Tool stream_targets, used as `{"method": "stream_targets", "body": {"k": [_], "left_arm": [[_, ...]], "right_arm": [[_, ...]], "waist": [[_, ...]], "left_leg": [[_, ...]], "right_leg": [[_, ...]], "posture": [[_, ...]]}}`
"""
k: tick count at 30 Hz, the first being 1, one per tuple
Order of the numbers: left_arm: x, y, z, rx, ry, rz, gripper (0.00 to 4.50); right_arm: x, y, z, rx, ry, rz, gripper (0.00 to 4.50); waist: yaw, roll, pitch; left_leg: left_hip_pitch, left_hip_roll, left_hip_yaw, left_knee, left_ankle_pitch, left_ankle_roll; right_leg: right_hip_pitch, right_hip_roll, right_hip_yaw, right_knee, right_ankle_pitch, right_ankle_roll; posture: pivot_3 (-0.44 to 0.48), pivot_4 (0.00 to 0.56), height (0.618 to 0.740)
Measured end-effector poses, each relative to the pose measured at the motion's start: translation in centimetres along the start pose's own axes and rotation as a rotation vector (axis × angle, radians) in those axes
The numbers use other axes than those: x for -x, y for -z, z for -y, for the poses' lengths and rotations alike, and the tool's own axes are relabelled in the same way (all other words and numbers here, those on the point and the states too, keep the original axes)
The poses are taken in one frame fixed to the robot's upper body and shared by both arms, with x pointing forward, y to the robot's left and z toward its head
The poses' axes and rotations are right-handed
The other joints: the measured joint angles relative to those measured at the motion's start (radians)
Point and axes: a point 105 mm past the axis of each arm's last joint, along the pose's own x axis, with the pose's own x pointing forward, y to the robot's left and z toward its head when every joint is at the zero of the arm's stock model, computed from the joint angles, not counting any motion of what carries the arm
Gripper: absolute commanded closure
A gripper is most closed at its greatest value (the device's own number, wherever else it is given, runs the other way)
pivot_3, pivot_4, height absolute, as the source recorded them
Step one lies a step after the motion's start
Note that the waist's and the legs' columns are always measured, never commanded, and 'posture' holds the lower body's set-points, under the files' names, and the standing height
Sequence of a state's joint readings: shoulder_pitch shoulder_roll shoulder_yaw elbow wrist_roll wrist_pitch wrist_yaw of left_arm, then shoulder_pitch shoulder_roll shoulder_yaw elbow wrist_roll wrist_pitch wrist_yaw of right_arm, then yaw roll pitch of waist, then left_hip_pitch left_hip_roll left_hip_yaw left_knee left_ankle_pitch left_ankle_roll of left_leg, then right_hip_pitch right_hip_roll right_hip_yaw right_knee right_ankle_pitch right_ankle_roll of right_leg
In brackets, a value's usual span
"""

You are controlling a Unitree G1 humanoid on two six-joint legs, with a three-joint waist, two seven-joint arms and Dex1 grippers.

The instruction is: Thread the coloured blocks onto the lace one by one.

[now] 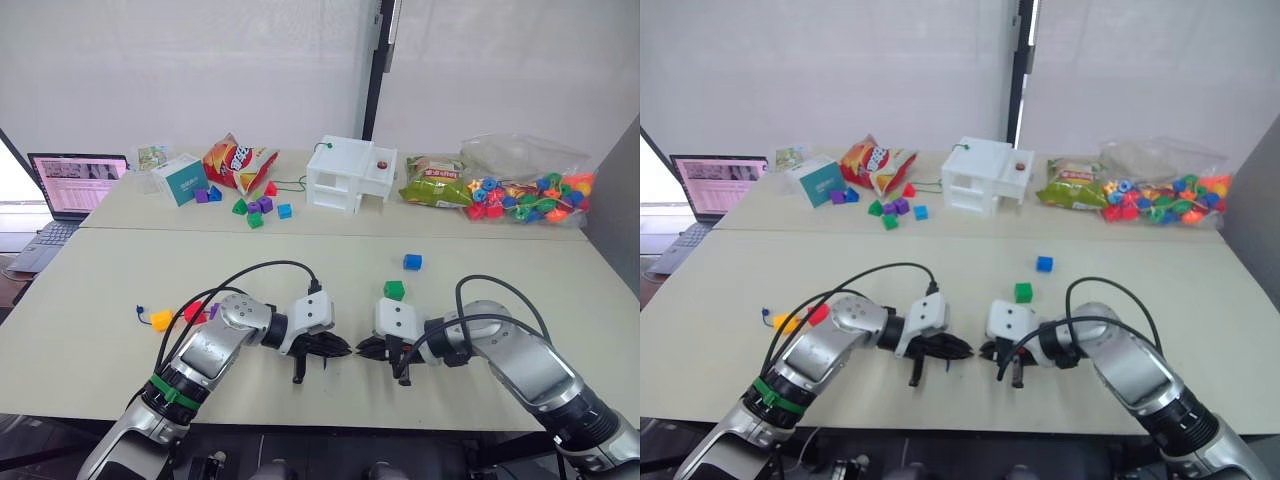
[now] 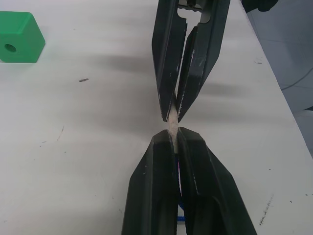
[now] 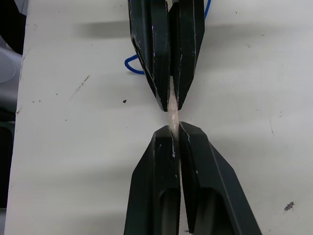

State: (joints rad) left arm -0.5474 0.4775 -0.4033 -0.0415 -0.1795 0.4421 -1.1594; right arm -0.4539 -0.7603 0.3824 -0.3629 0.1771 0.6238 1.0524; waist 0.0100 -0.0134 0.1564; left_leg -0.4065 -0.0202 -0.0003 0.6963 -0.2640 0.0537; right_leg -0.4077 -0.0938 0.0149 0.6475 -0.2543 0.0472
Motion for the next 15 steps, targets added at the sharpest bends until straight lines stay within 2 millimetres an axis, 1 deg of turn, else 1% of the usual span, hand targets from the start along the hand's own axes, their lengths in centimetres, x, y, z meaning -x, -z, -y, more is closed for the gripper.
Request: {"method": "stream_targets", "body": {"k": [7, 9, 11, 12, 13, 15], "left_arm": [[0.0, 0.0, 0.1, 0.020, 0.013, 0.006, 4.49], [0.1, 0.0, 0.1, 0.021, 0.012, 0.007, 4.50], [0.5, 0.0, -0.1, 0.020, -0.001, 0.006, 4.50], [0.8, 0.2, -0.2, 0.020, -0.007, -0.003, 4.50], [1.1, 0.3, -0.4, 0.021, -0.015, -0.010, 4.50], [1.6, 0.5, -0.6, 0.023, -0.028, -0.019, 4.50]], "right_arm": [[0.1, 0.0, -0.3, 0.004, -0.011, -0.001, 4.50], [0.0, 0.0, -0.2, -0.011, 0.014, 0.014, 3.78], [0.0, 0.1, 0.0, -0.063, 0.051, 0.037, 3.11], [0.2, 0.2, 0.0, -0.095, 0.071, 0.046, 2.84], [0.7, 0.4, 0.1, -0.124, 0.100, 0.052, 2.43], [1.7, 0.7, 0.5, -0.172, 0.157, 0.064, 1.75]], "waist": [[0.000, 0.000, 0.000], [0.000, 0.000, 0.000], [0.001, 0.000, 0.000], [0.002, 0.000, 0.000], [0.003, 0.000, 0.000], [0.003, 0.000, 0.000]], "left_leg": [[0.000, 0.000, 0.000, 0.000, 0.000, 0.000], [0.000, 0.000, 0.000, 0.000, 0.000, 0.000], [0.000, 0.000, 0.000, 0.000, 0.000, 0.000], [0.000, 0.000, 0.000, 0.000, 0.000, 0.000], [0.000, 0.000, 0.000, 0.000, 0.000, 0.000], [0.000, 0.000, 0.000, 0.000, 0.000, 0.000]], "right_leg": [[0.000, 0.000, 0.000, 0.000, 0.000, 0.000], [0.000, 0.000, 0.000, 0.000, 0.000, 0.000], [0.000, 0.000, 0.000, 0.000, 0.000, 0.000], [0.000, 0.000, 0.000, 0.000, 0.000, 0.000], [0.000, 0.000, 0.000, 0.000, 0.000, 0.000], [0.000, -0.001, 0.000, 0.000, 0.000, 0.000]], "posture": [[0.000, 0.150, 0.740], [0.000, 0.150, 0.740], [0.000, 0.150, 0.740], [0.000, 0.150, 0.740], [0.000, 0.150, 0.740], [0.000, 0.150, 0.740]]}}
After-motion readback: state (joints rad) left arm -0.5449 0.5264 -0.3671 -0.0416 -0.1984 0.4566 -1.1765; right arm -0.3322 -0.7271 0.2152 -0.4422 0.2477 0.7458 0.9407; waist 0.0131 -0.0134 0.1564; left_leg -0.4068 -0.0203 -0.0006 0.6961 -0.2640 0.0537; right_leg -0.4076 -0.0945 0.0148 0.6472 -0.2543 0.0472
